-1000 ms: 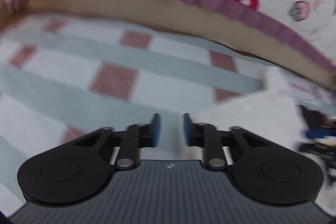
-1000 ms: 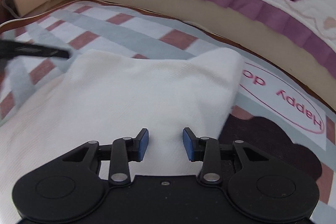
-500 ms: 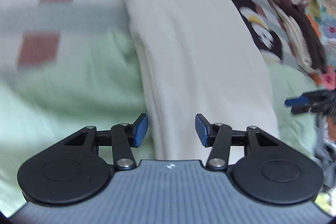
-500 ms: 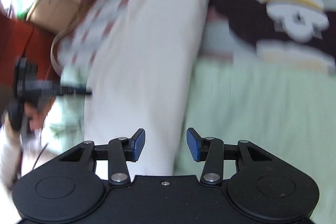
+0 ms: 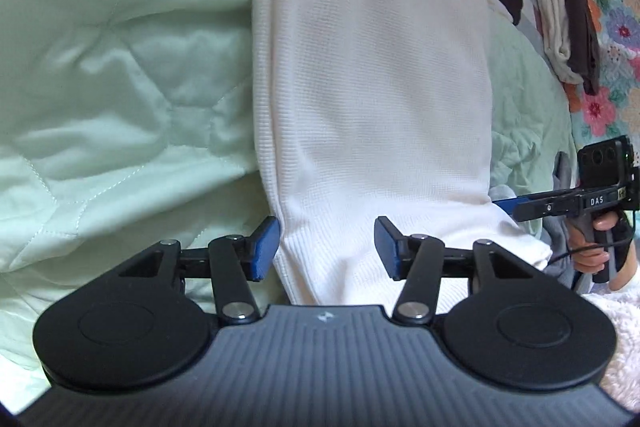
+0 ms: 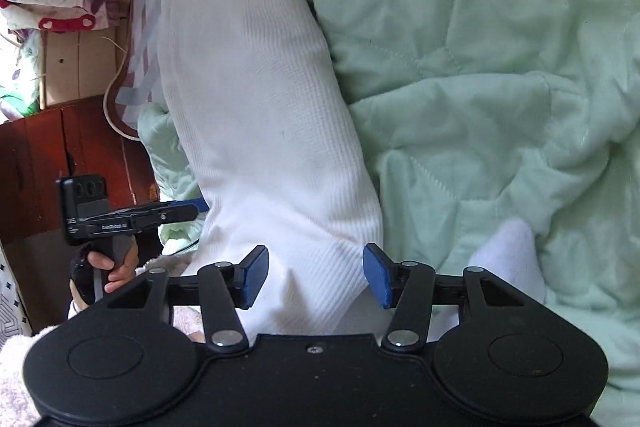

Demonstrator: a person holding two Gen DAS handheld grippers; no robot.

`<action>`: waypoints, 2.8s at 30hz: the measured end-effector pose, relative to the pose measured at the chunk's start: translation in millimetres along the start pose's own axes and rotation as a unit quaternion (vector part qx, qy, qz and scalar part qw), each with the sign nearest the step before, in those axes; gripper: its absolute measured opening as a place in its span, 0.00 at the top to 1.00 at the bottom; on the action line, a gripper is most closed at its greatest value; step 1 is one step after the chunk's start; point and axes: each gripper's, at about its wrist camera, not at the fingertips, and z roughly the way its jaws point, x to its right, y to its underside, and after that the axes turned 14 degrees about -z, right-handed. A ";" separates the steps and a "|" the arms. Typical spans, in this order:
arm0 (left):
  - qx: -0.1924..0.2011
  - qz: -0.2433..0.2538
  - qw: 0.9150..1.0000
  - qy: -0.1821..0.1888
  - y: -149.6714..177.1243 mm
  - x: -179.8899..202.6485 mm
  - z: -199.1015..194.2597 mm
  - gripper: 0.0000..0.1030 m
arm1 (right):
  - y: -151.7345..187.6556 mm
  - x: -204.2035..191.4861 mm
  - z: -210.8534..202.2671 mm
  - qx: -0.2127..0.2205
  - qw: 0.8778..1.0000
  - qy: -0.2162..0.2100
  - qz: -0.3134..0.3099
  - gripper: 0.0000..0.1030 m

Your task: Fold clothes

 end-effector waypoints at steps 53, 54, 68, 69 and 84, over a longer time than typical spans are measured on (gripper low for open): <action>0.441 0.311 0.841 -0.041 -156.7 58.8 -42.5 0.52 | -215.9 -86.6 -29.4 0.206 0.863 0.210 -0.411 0.60; 0.437 0.315 0.842 -0.028 -157.9 60.7 -44.7 0.51 | -213.9 -90.4 -25.6 0.206 0.859 0.206 -0.421 0.54; 0.350 0.457 0.816 -0.042 -97.0 77.6 -27.9 0.37 | -239.9 -135.8 75.8 0.101 0.855 0.215 -0.461 0.42; 0.347 0.463 0.815 -0.038 -94.2 79.6 -26.1 0.36 | -244.2 -137.5 79.1 0.100 0.853 0.221 -0.461 0.42; 0.328 0.407 0.839 -0.149 -134.6 118.0 32.4 0.60 | -302.6 -155.4 26.0 0.214 0.905 0.122 -0.347 0.42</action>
